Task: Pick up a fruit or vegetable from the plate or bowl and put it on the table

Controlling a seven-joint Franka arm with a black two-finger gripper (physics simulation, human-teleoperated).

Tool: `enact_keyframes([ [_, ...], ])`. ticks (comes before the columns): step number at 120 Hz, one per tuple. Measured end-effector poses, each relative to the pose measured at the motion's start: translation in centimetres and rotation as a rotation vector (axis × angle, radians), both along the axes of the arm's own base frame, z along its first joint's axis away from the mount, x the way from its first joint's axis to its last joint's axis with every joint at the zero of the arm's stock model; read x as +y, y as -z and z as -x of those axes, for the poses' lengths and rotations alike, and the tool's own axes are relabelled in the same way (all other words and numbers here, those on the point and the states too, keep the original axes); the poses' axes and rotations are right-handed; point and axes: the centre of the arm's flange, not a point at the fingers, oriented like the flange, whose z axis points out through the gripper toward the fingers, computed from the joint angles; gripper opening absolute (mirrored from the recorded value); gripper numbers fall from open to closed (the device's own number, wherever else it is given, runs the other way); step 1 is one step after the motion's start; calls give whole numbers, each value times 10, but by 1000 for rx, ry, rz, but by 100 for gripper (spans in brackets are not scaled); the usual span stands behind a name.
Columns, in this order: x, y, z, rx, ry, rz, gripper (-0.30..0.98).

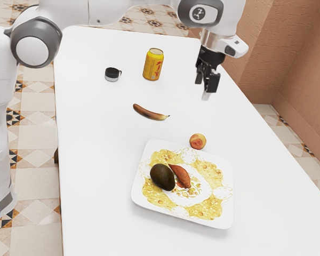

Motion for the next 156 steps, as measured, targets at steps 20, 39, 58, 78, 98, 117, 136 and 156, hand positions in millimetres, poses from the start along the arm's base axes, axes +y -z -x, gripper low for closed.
enact_keyframes([
  [20, 1, 1, 1, 9, 11, -4, 69],
  [39, 3, 8, -11, 8, 106, 1, 69],
  [58, 2, 9, -21, -10, 251, 7, 69],
  [78, -6, 7, -22, -25, 419, -1, 69],
  [98, -34, -23, 3, -64, 587, -23, 69],
  [117, -90, 11, 59, 48, 760, -71, 69],
  [136, -138, 71, 98, 130, 921, -74, 69],
  [156, -139, 93, 97, 114, 979, -18, 69],
])
